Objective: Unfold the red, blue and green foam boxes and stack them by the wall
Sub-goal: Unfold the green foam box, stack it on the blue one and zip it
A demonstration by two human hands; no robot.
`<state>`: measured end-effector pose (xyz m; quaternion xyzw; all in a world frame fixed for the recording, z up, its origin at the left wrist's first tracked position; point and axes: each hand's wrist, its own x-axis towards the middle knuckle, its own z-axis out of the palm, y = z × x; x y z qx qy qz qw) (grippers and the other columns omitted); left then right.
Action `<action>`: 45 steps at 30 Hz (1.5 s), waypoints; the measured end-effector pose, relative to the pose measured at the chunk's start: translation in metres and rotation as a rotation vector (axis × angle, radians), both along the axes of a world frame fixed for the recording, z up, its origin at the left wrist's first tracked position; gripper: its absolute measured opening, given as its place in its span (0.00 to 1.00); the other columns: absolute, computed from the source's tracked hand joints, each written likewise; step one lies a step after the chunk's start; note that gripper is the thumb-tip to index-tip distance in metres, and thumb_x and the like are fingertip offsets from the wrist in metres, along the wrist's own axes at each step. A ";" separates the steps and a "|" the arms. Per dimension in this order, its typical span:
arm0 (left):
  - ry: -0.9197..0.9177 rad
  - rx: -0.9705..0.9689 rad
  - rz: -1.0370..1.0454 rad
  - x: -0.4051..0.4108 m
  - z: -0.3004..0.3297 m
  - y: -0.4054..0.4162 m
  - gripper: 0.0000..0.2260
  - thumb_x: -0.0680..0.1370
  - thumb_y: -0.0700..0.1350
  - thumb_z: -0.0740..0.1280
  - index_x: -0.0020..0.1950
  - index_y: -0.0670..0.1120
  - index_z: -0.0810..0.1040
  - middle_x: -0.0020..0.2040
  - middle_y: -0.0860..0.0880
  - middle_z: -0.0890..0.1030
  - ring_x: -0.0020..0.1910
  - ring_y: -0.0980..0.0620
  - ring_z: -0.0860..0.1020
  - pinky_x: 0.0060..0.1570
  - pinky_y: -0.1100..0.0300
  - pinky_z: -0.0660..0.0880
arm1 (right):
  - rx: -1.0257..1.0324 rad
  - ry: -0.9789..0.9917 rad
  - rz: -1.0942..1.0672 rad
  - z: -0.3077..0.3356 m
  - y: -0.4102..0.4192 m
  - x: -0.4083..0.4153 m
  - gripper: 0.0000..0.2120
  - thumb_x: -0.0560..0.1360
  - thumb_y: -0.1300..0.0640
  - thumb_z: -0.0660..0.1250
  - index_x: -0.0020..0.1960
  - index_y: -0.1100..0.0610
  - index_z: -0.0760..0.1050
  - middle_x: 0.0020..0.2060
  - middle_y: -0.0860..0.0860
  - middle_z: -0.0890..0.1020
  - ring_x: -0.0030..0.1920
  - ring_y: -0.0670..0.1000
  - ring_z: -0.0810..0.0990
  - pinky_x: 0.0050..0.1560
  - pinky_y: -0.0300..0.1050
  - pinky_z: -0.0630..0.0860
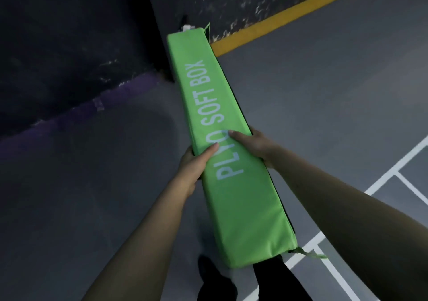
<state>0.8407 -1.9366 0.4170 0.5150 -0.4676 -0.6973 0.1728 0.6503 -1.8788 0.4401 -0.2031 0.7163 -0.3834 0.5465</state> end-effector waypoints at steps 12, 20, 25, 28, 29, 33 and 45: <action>0.029 -0.294 -0.335 -0.299 0.175 0.021 0.20 0.73 0.54 0.78 0.62 0.49 0.82 0.51 0.52 0.87 0.46 0.56 0.86 0.38 0.66 0.80 | -0.334 0.093 -0.338 0.143 0.090 -0.267 0.32 0.68 0.35 0.76 0.66 0.51 0.76 0.53 0.52 0.86 0.48 0.54 0.88 0.50 0.57 0.84; 0.080 -0.393 -0.519 -0.512 0.224 0.065 0.22 0.70 0.57 0.79 0.59 0.51 0.81 0.53 0.51 0.87 0.50 0.52 0.86 0.52 0.54 0.82 | -0.433 0.158 -0.567 0.189 0.166 -0.447 0.33 0.69 0.37 0.76 0.68 0.51 0.74 0.54 0.51 0.86 0.48 0.54 0.88 0.50 0.58 0.84; 0.099 -0.416 -0.633 -0.644 0.223 0.093 0.22 0.71 0.57 0.78 0.61 0.48 0.83 0.50 0.52 0.87 0.48 0.54 0.86 0.48 0.59 0.82 | -0.424 0.181 -0.703 0.188 0.207 -0.556 0.29 0.71 0.40 0.76 0.67 0.52 0.74 0.52 0.52 0.87 0.47 0.55 0.88 0.50 0.59 0.84; 0.122 -0.404 -0.720 -0.727 0.210 0.106 0.21 0.71 0.56 0.78 0.60 0.49 0.84 0.49 0.53 0.88 0.49 0.54 0.86 0.54 0.55 0.82 | -0.403 0.186 -0.783 0.181 0.228 -0.624 0.29 0.72 0.41 0.76 0.67 0.53 0.74 0.52 0.52 0.87 0.46 0.55 0.88 0.50 0.59 0.84; 0.128 -0.390 -0.736 -0.756 0.205 0.110 0.19 0.71 0.55 0.78 0.59 0.49 0.84 0.48 0.53 0.88 0.48 0.55 0.86 0.54 0.55 0.82 | -0.390 0.188 -0.807 0.178 0.235 -0.648 0.29 0.72 0.41 0.76 0.67 0.53 0.74 0.52 0.52 0.87 0.46 0.55 0.88 0.50 0.59 0.84; 0.155 -0.349 -0.842 -0.884 0.196 0.136 0.17 0.73 0.53 0.78 0.59 0.49 0.83 0.45 0.56 0.87 0.45 0.59 0.86 0.44 0.65 0.81 | -0.352 0.185 -0.931 0.171 0.266 -0.752 0.27 0.73 0.42 0.75 0.67 0.53 0.74 0.52 0.53 0.87 0.46 0.55 0.88 0.49 0.58 0.85; 0.152 -0.361 -1.228 -1.231 0.187 0.263 0.21 0.72 0.56 0.78 0.62 0.51 0.81 0.52 0.54 0.87 0.49 0.56 0.86 0.48 0.61 0.81 | -0.347 0.194 -1.259 0.143 0.405 -1.040 0.35 0.68 0.37 0.77 0.68 0.53 0.73 0.55 0.53 0.86 0.48 0.55 0.88 0.51 0.58 0.84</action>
